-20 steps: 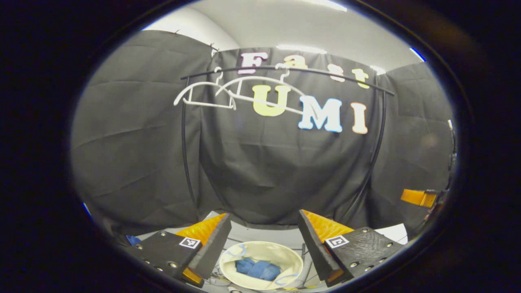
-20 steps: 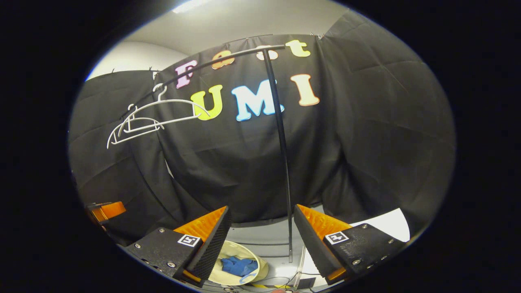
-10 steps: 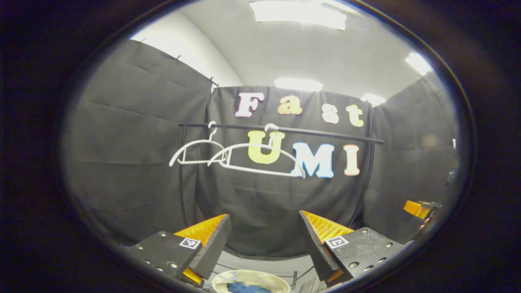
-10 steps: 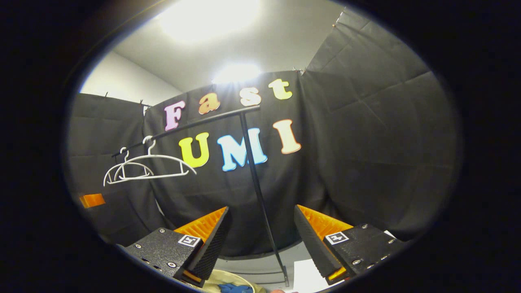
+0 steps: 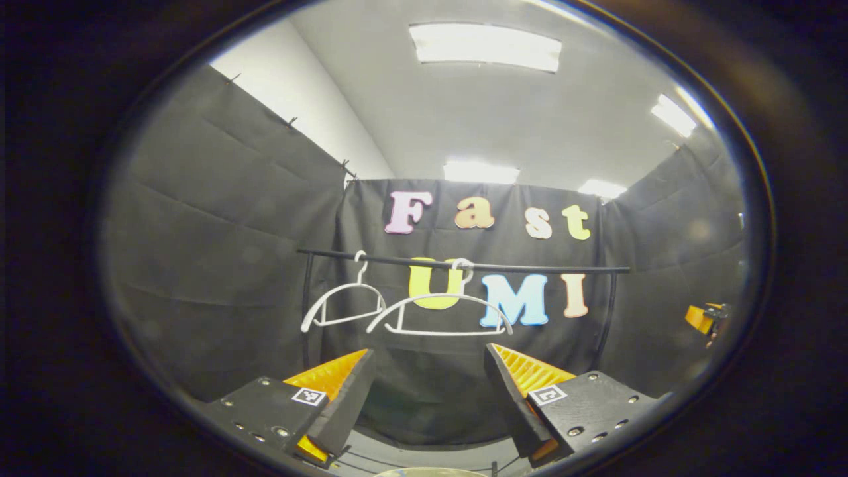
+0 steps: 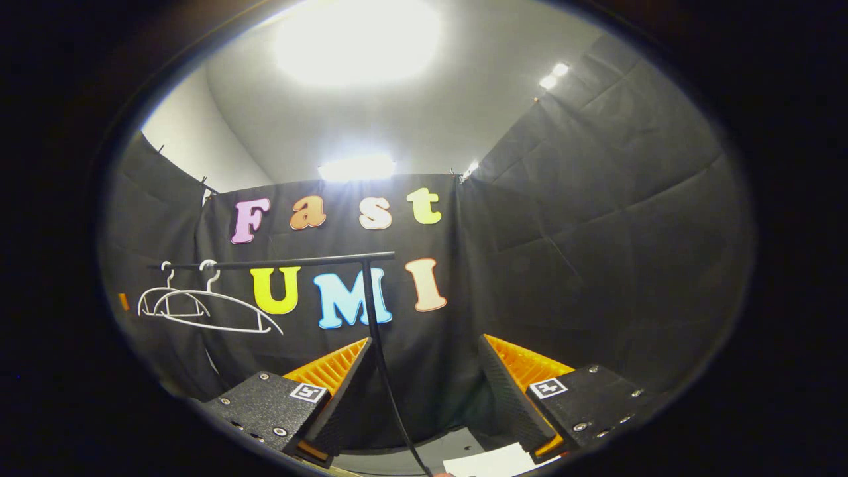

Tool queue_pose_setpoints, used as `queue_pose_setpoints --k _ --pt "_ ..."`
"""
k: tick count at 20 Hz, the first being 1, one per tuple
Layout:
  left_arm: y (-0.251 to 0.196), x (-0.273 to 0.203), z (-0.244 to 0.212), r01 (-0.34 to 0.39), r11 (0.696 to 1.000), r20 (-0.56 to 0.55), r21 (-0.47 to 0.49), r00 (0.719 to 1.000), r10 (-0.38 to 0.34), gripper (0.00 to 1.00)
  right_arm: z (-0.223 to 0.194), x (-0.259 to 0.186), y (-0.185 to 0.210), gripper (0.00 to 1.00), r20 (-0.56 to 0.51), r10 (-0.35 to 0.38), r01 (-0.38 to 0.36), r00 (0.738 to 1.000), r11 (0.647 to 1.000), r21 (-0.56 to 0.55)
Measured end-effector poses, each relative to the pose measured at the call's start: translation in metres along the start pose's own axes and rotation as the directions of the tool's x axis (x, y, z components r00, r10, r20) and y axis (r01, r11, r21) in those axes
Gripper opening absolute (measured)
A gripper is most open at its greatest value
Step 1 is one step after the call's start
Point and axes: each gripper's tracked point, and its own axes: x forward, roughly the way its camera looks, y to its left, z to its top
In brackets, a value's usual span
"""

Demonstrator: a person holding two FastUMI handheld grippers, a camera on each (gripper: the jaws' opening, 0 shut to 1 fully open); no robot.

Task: Grasp the clothes on the hanger with both hands and then place them into the laundry hamper below.

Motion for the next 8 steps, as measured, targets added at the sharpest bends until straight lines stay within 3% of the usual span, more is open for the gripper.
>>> queue_pose_setpoints --k 5,8 --pt "0.039 -0.008 -0.021 -0.007 0.999 0.011 0.052 1.000 0.007 0.99 -0.002 -0.015 0.027 0.95 0.003 0.017 -0.017 1.000 0.998 -0.065" --pt "0.057 -0.015 -0.034 -0.028 0.999 0.009 0.035 1.000 0.028 0.99 -0.002 -0.023 0.038 0.95 0.001 0.035 -0.035 0.999 0.997 -0.070"
